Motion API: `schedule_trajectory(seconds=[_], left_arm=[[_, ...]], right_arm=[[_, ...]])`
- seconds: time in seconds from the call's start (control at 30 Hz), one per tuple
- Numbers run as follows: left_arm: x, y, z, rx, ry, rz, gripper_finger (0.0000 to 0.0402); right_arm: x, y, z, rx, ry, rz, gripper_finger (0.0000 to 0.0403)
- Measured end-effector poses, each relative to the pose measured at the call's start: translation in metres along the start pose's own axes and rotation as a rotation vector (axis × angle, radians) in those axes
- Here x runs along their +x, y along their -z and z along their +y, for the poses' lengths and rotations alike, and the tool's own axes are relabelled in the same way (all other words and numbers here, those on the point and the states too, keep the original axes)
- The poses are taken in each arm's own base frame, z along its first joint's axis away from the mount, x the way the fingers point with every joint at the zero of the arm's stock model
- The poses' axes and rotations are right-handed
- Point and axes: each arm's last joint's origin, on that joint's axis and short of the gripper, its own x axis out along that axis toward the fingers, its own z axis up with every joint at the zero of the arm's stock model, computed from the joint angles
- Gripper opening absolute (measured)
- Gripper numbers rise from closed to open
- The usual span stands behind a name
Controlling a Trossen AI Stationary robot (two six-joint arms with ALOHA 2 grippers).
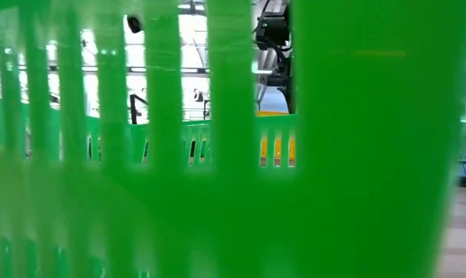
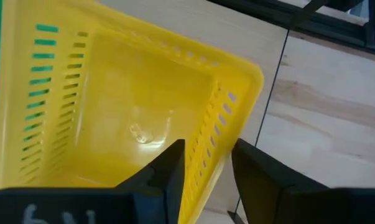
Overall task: Stack baskets on shelf by color
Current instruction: Stack the right yellow bin on top of the yellow bin, then stack the yellow bin on top of the yellow bin
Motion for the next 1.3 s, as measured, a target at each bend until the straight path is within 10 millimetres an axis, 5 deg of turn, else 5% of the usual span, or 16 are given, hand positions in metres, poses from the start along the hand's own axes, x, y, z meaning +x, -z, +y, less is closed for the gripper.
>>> schedule_trajectory(seconds=[0.47,0.87,1.3], left_arm=[[0.0,0.0,0.0,0.0,0.0,0.0,0.0],[0.0,0.0,0.0,0.0,0.0,0.0,0.0],[0.0,0.0,0.0,0.003,0.013,0.005,0.0]], right_arm=[[0.001,-0.002,-0.002,0.013,0.007,0.004,0.0009],[0.005,-0.009,-0.009,0.051,0.039,-0.01,0.0006],[0.01,-0.022,-0.018,0.102,0.051,-0.039,0.0095]])
